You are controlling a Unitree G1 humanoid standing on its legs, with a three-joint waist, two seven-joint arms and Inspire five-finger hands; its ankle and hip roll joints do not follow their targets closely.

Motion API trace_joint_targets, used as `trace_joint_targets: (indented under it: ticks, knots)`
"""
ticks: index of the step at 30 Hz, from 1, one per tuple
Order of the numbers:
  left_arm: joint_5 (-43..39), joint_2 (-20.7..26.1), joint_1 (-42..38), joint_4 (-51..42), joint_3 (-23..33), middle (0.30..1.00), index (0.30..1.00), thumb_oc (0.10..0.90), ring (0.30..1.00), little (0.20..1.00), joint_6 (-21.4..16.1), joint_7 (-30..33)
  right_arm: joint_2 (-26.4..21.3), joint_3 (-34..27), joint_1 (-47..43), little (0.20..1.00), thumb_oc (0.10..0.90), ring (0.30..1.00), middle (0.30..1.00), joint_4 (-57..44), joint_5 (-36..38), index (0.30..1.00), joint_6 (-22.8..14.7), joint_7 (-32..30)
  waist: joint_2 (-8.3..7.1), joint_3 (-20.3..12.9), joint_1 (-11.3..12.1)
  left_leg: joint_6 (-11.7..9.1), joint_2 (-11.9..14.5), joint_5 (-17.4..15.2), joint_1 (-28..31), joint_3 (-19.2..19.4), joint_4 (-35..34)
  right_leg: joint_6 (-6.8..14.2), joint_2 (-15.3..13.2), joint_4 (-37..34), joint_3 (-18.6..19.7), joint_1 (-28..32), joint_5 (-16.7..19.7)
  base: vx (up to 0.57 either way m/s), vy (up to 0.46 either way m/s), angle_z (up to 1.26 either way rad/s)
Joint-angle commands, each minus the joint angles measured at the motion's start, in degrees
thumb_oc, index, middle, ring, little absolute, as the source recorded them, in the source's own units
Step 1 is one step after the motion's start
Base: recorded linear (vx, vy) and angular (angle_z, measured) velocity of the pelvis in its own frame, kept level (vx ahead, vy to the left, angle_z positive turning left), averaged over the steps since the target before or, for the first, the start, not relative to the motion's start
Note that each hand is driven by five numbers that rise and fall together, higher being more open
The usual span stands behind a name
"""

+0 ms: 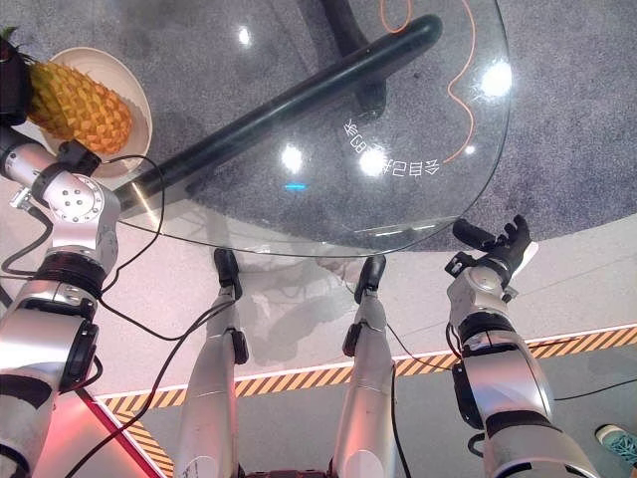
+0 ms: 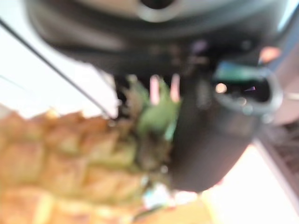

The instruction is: Pick up the fruit to the plate

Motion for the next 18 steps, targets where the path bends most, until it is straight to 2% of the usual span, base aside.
trace_joint_targets:
  ticks: [1,9,18]
  knots:
    - [4.6,7.6,-7.9,1.2,1.6,0.3,0.3,0.1,0.3,0.2,-9.1,4.5,-2.5,1.1,0.6,0.9,0.8,0.9,0.9,1.1,-0.6,0.9,-3.8,-1.2,-2.52,-1.5,1.6,-1.5,1.3,-6.2,-1.6,-0.3,7.5,-0.4,2.2,0.9,-0.6,-0.1,-2.3,0.0,0.0,0.0]
    - [8.8,8.1,-9.1,0.9,1.4,0.3,0.3,0.1,0.3,0.2,-8.8,10.7,-2.7,1.1,0.7,0.9,0.8,0.9,0.9,1.2,-0.6,0.9,-3.9,-0.8,-2.35,-1.5,1.6,-1.6,1.2,-6.7,-1.4,-0.4,7.5,-0.4,2.2,1.0,-0.6,0.0,-2.8,0.0,0.0,0.0]
    - [9.3,8.1,-10.4,1.5,0.6,0.3,0.3,0.1,0.3,0.2,-8.0,10.9,-2.7,1.3,0.5,0.9,0.8,0.9,0.9,1.1,-0.3,0.9,-4.5,-0.6,-2.74,-1.5,1.5,-1.6,1.2,-6.7,-1.7,-0.5,7.6,-0.4,2.5,0.9,-0.6,-0.1,-2.7,0.0,0.0,0.0]
